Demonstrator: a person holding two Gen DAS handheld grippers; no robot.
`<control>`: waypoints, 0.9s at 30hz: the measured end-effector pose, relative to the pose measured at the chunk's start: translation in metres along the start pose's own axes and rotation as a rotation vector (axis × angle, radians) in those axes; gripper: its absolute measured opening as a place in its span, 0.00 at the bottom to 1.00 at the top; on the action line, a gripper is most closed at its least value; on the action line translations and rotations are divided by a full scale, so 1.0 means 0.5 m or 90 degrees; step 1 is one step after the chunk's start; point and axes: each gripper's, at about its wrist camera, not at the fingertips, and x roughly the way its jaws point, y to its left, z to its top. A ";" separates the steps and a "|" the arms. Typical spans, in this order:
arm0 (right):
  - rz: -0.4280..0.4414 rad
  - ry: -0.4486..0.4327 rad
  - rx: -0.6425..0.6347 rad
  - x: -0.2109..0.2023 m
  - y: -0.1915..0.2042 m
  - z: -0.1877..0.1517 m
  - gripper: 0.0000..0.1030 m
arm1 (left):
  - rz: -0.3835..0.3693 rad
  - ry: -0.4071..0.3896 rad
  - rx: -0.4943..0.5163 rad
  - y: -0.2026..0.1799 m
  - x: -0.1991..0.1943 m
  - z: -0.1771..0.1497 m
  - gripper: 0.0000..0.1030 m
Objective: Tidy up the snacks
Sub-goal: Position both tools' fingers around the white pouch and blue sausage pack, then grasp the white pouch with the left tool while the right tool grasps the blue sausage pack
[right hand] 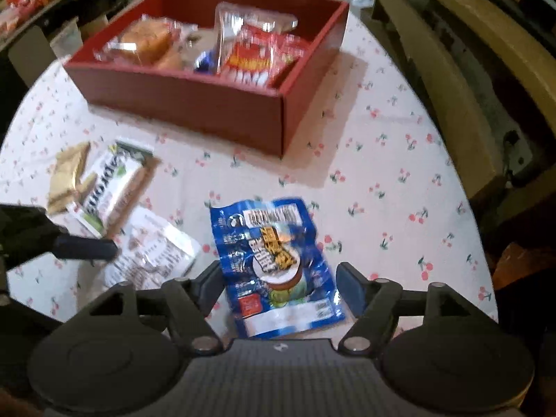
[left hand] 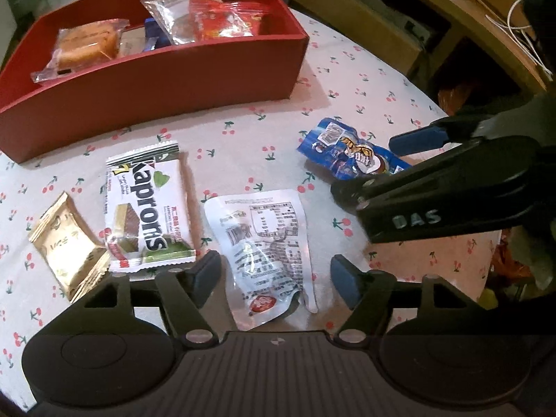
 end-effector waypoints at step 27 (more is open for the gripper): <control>0.031 -0.029 -0.021 -0.033 0.003 -0.008 0.88 | -0.003 0.013 -0.029 0.027 -0.033 -0.041 0.73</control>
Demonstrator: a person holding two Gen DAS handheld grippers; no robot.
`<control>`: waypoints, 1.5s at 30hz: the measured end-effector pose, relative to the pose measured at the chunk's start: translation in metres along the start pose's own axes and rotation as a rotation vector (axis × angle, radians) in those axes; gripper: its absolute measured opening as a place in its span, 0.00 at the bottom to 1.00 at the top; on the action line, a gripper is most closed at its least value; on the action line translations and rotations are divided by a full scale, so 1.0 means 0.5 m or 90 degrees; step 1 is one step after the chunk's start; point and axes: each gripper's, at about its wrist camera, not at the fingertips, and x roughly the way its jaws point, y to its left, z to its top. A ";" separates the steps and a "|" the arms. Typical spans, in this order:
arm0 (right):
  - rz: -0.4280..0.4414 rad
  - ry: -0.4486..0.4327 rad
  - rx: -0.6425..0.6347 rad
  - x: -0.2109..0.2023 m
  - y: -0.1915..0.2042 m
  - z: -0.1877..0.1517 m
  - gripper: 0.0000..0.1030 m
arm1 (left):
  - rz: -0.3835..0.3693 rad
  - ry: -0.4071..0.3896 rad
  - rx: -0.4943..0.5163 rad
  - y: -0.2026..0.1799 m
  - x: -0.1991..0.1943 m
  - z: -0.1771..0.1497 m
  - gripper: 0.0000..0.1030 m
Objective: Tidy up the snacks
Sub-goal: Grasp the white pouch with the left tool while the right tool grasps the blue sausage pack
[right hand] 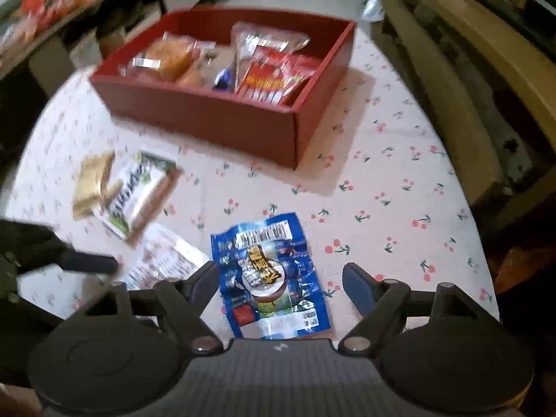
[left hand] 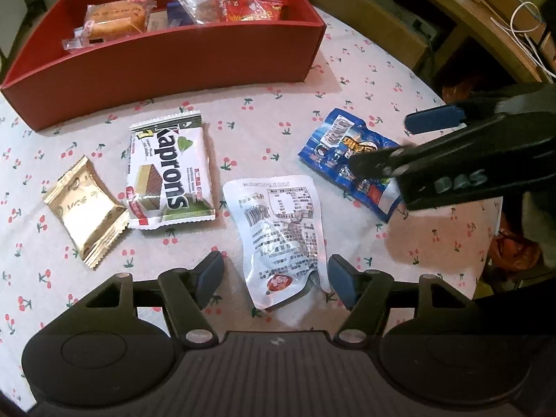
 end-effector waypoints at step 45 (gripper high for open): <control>0.003 -0.108 0.061 -0.079 -0.012 -0.007 0.79 | 0.033 -0.033 -0.007 -0.045 -0.030 -0.005 0.44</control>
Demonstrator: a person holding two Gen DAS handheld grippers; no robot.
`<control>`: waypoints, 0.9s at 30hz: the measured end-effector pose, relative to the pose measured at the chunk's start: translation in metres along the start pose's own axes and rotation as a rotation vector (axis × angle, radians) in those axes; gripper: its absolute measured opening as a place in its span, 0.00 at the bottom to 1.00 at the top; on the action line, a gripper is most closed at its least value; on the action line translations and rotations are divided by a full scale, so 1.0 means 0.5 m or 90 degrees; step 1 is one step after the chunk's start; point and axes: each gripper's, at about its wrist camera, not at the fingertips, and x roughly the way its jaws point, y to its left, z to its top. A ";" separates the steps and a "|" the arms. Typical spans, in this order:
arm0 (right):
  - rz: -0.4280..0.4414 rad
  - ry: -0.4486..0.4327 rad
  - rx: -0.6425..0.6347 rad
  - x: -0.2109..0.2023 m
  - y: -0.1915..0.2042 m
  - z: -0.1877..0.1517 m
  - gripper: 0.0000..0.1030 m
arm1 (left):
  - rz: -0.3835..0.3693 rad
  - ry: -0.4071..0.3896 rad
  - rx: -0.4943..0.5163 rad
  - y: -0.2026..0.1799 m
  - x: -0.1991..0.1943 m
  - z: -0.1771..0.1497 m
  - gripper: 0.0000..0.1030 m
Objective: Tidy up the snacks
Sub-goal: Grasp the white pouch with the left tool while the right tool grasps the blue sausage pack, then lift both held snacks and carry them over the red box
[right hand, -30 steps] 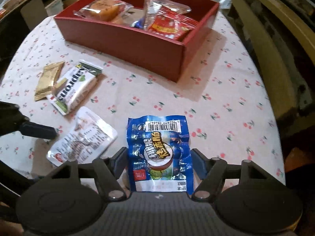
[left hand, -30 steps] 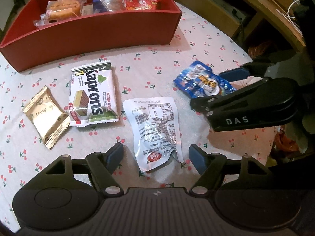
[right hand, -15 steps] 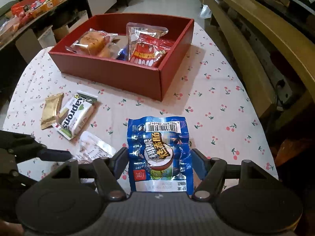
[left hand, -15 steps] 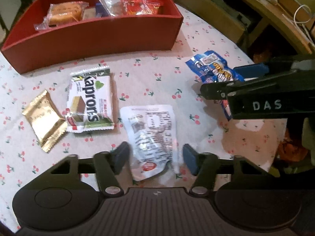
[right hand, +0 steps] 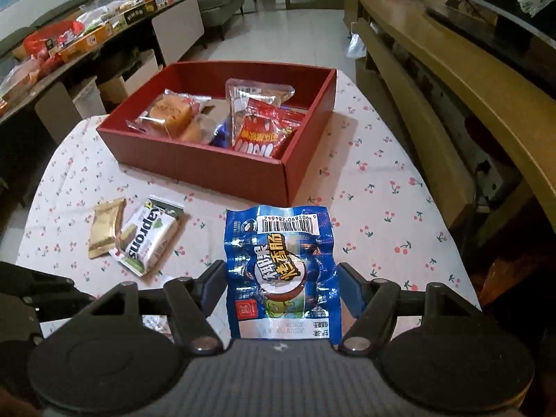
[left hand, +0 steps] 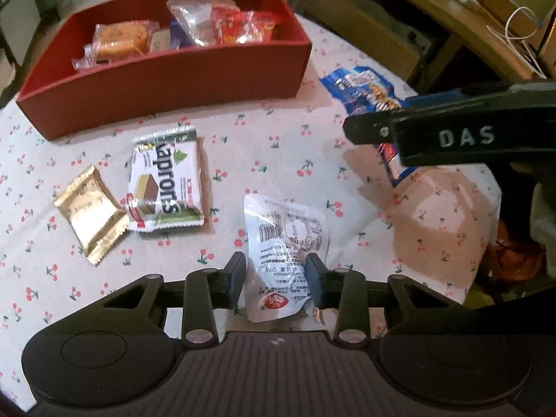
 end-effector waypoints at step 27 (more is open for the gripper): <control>-0.007 -0.025 0.015 -0.019 0.007 0.003 0.78 | 0.026 -0.007 0.049 -0.025 -0.002 -0.024 0.43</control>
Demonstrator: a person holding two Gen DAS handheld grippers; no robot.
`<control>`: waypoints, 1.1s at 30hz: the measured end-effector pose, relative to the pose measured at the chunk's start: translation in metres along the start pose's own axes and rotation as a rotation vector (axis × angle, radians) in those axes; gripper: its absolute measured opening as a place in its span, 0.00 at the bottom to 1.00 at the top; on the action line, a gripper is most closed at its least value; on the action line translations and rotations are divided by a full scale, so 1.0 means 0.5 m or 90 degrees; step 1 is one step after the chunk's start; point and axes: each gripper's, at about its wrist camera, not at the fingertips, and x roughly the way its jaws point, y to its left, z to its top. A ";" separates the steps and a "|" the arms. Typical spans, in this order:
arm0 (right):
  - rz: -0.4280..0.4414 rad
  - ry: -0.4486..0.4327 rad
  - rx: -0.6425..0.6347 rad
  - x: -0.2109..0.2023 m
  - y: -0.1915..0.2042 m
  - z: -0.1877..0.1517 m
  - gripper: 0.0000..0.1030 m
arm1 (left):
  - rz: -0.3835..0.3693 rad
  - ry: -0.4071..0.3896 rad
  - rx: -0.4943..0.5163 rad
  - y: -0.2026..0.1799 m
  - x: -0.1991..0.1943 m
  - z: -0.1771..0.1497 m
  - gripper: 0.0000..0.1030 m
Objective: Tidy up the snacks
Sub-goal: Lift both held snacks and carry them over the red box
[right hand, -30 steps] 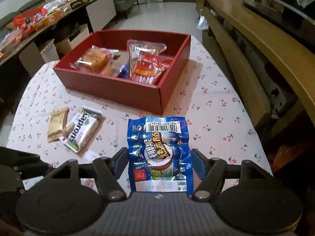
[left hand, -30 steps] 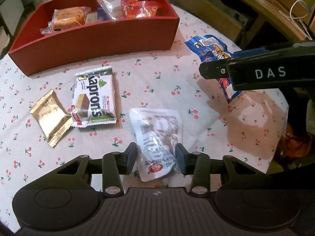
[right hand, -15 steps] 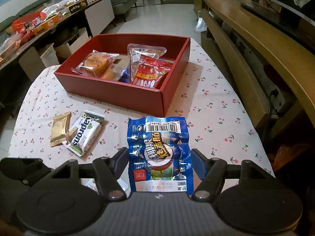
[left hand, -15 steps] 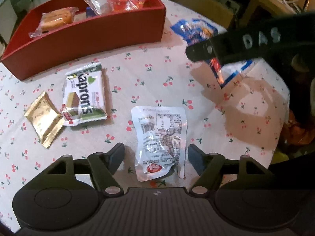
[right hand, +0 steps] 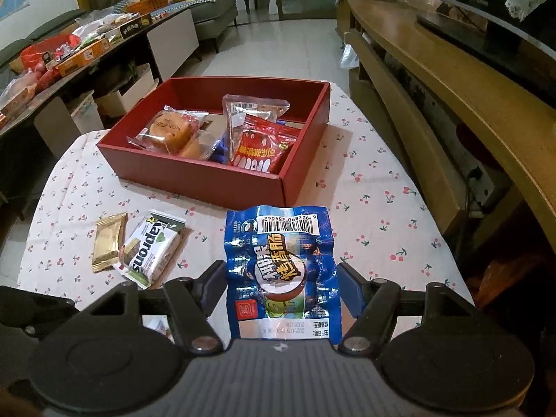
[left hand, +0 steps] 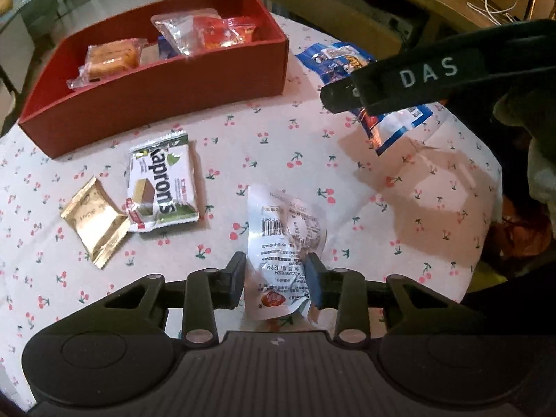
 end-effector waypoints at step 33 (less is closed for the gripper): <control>0.001 -0.056 0.040 -0.015 0.010 0.053 0.78 | -0.023 -0.145 -0.087 0.104 -0.114 0.103 0.43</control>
